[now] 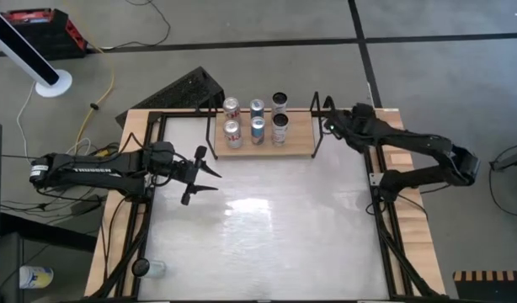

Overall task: Place canned beverage on shelf
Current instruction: Put the top white yellow soda can on the shelf

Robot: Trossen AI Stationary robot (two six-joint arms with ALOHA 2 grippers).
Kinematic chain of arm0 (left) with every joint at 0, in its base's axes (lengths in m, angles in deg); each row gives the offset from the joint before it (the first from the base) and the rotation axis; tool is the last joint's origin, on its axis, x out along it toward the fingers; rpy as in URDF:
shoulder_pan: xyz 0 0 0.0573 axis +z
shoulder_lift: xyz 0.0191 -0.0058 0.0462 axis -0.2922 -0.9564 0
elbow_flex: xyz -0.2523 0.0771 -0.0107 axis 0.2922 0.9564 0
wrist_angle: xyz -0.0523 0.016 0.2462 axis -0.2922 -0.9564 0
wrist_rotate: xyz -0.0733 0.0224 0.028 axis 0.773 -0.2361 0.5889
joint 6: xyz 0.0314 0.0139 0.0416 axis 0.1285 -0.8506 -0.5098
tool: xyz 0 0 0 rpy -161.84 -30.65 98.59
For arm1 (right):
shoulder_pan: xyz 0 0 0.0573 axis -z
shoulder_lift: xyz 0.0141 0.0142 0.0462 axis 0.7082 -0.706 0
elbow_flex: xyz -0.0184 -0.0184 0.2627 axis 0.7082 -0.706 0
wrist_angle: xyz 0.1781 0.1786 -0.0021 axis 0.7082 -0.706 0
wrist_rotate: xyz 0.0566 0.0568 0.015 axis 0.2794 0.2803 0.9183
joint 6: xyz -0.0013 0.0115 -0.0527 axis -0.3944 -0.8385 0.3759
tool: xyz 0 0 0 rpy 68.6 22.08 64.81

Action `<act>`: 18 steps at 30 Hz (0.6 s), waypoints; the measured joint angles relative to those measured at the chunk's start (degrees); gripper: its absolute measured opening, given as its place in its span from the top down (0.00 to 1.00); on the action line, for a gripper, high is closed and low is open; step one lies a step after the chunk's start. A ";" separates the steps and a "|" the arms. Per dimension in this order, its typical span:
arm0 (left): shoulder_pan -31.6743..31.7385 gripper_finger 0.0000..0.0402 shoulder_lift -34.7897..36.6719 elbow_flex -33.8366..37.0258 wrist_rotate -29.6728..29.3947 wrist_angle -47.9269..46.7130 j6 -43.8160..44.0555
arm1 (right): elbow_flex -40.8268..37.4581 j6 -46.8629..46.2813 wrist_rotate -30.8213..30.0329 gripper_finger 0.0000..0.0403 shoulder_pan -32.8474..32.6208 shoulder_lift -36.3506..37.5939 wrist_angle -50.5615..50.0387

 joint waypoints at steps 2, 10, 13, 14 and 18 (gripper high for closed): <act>0.00 0.58 0.00 0.00 0.00 0.30 -0.02 | 0.00 4.47 1.82 0.21 1.95 0.00 3.68; 0.00 0.58 0.00 0.00 -0.01 0.53 0.35 | -0.56 13.20 9.08 0.21 8.11 0.00 8.39; 0.00 0.58 0.00 0.00 -0.04 0.61 -0.06 | -2.89 13.37 10.20 0.21 8.93 0.05 11.63; 0.00 0.58 0.00 0.00 -0.04 0.68 -0.08 | -3.73 13.60 10.36 0.21 9.21 0.12 13.19; 0.01 0.58 0.00 0.00 -0.07 0.71 -0.08 | -6.90 16.65 10.54 0.21 9.67 0.20 20.39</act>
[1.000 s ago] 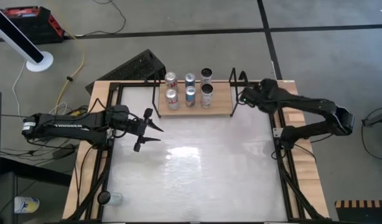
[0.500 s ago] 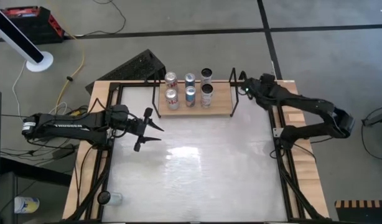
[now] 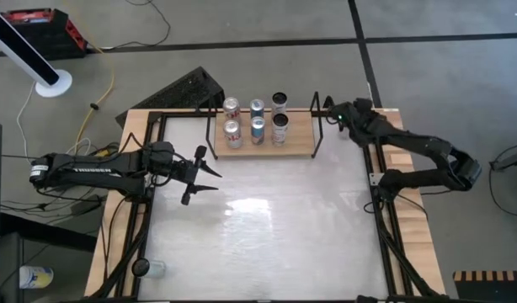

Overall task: Place canned beverage on shelf
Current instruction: Put the top white yellow soda can on the shelf

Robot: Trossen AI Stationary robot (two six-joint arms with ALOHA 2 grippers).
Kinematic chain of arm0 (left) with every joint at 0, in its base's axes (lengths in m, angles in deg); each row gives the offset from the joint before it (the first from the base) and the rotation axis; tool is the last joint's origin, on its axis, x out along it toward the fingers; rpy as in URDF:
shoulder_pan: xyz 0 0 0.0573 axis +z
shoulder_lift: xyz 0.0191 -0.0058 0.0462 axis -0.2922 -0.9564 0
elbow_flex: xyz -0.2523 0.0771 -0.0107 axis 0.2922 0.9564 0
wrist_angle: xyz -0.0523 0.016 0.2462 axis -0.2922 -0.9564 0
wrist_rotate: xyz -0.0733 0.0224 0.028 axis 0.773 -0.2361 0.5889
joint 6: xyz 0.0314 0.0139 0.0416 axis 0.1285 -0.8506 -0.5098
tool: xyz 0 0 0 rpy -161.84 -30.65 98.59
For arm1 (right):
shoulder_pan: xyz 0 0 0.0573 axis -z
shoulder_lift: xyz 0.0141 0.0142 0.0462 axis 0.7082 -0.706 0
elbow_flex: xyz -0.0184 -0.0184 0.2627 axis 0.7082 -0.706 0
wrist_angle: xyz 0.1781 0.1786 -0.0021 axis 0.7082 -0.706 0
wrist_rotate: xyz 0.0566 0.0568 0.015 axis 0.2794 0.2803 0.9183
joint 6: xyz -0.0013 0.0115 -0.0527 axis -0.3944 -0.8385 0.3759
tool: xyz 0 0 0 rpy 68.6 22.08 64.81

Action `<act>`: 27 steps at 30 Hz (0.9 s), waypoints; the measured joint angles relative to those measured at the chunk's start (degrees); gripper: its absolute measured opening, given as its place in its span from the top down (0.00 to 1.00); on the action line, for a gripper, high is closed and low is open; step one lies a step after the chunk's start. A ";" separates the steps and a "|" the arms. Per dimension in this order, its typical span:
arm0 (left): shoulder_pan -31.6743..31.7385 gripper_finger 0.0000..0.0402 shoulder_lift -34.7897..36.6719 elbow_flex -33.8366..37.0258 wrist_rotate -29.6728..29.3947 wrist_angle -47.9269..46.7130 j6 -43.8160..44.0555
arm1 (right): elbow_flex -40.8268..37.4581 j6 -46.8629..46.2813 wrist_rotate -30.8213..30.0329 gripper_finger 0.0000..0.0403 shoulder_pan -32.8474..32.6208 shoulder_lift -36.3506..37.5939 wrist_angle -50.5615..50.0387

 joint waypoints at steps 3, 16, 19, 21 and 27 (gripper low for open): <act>-0.01 0.58 0.00 0.00 0.00 -0.02 0.02 | -0.33 0.95 0.18 0.21 0.00 -0.07 1.43; 0.00 0.58 0.00 0.00 -0.07 0.44 0.20 | -0.75 7.20 4.18 0.21 -0.61 4.95 2.51; -0.01 0.58 0.00 0.00 -0.07 0.44 0.20 | -0.75 7.16 4.03 0.21 -1.61 6.16 1.73; 0.01 0.58 0.00 0.00 -0.07 0.44 0.19 | -0.75 7.12 3.75 0.21 -2.35 6.40 1.48; 0.00 0.58 0.00 0.00 -0.07 0.39 0.26 | -0.68 5.50 3.10 0.21 -3.25 6.27 1.46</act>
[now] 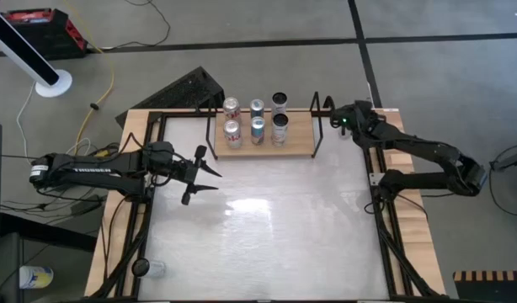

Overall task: Place canned beverage on shelf
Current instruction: Put the top white yellow soda can on the shelf

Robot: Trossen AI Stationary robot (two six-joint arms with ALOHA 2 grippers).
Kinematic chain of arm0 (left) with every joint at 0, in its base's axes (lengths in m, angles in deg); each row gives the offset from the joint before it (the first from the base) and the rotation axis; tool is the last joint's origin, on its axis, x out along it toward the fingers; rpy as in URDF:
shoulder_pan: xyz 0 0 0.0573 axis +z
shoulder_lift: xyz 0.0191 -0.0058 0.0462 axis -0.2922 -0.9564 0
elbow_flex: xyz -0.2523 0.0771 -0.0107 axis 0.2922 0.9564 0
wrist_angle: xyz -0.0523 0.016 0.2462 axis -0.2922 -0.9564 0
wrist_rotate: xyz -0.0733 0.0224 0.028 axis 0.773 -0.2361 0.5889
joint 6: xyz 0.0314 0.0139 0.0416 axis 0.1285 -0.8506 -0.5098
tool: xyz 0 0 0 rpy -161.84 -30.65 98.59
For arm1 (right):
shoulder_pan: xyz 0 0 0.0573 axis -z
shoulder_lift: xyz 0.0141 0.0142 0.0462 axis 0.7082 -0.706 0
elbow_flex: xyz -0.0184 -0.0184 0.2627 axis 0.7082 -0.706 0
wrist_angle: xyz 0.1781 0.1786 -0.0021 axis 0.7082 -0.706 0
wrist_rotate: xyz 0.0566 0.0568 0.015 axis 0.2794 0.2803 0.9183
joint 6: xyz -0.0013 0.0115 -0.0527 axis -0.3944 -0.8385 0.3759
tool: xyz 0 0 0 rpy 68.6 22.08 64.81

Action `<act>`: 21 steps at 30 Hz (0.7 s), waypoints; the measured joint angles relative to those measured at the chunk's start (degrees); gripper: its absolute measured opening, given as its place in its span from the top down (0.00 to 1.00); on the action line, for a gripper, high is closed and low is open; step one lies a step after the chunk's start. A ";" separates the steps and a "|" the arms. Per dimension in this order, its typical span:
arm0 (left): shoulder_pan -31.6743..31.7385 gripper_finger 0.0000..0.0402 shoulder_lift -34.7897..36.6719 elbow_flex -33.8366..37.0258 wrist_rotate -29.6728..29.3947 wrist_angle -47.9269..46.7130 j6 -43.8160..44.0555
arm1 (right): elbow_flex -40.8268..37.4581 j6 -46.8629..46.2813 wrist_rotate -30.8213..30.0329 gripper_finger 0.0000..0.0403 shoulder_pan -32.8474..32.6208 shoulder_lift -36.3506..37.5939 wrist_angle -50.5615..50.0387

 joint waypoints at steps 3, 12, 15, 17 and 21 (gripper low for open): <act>0.01 0.58 0.00 0.00 0.02 -0.25 0.72 | 0.00 -0.53 -0.25 0.21 0.21 0.00 -0.32; -0.01 0.58 0.00 0.00 0.02 -0.63 1.18 | 0.09 -2.51 -1.95 0.21 0.19 0.02 -3.65; 0.02 0.58 0.00 0.00 0.02 -0.62 1.18 | 0.11 -3.39 -1.98 0.21 0.19 0.02 -4.18; 0.02 0.58 0.00 0.00 0.02 -0.51 1.18 | 0.11 -3.41 -1.96 0.21 0.19 0.02 -3.85; 0.02 0.58 0.00 0.00 0.04 -0.47 1.21 | 0.11 -4.09 -1.94 0.17 0.28 0.02 -3.73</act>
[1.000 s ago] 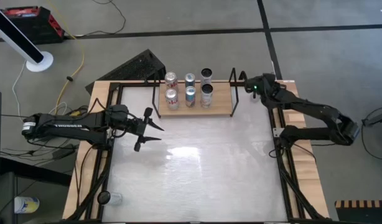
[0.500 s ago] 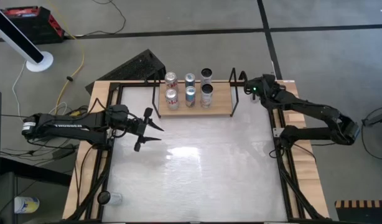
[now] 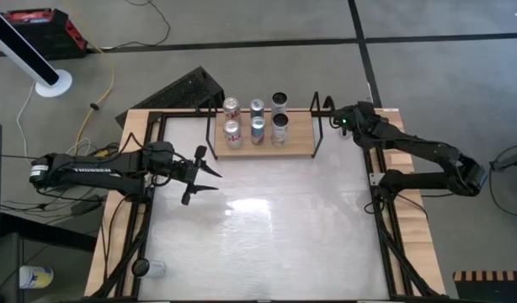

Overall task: Place canned beverage on shelf
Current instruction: Put the top white yellow soda can on the shelf

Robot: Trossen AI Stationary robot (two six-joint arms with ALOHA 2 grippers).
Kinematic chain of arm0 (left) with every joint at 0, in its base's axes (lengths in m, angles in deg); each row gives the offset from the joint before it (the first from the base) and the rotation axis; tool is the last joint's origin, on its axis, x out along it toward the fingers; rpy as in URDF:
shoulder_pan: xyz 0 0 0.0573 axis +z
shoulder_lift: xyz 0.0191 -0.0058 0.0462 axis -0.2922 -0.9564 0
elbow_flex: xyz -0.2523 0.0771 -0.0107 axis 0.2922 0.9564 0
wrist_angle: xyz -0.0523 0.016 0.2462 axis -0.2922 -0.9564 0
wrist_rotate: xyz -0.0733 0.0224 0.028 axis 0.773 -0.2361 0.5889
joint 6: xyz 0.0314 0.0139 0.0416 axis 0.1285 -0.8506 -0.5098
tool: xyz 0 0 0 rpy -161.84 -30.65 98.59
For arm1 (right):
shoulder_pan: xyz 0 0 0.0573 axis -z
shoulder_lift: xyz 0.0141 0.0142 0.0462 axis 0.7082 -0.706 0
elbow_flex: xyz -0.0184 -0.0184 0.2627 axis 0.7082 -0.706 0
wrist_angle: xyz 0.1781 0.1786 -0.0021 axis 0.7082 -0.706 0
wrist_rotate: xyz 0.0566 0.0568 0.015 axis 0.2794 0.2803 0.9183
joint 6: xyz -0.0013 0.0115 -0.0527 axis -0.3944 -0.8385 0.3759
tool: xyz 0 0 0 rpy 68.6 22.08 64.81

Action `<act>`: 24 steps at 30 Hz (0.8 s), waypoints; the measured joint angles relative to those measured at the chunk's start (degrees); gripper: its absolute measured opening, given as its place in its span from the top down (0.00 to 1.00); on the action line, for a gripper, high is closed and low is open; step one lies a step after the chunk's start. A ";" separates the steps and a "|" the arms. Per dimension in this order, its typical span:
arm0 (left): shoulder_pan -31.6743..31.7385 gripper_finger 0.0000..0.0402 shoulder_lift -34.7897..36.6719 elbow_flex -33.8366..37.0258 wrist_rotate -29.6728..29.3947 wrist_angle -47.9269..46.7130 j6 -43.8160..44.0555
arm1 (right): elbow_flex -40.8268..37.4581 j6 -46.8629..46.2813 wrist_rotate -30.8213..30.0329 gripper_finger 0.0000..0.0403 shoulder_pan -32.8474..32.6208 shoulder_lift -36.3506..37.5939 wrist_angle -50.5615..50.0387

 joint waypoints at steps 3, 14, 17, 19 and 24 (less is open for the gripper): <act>-0.02 0.58 0.00 0.00 0.05 0.00 0.08 | 0.00 -0.76 0.02 0.13 0.30 -0.30 0.23; 0.00 0.58 0.00 0.00 0.13 -0.05 0.13 | 0.04 -1.23 -1.47 0.02 0.28 -8.36 3.66; 0.00 0.58 0.00 0.00 0.15 -0.03 0.16 | 0.04 -2.08 -1.63 0.02 0.28 -10.52 3.70; -0.01 0.58 0.00 0.00 0.13 -0.02 0.06 | 0.04 -2.48 -1.68 0.03 0.28 -11.75 3.71; 0.00 0.58 0.00 0.00 0.11 0.00 0.06 | 0.04 -3.59 -3.18 0.06 0.28 -12.74 3.70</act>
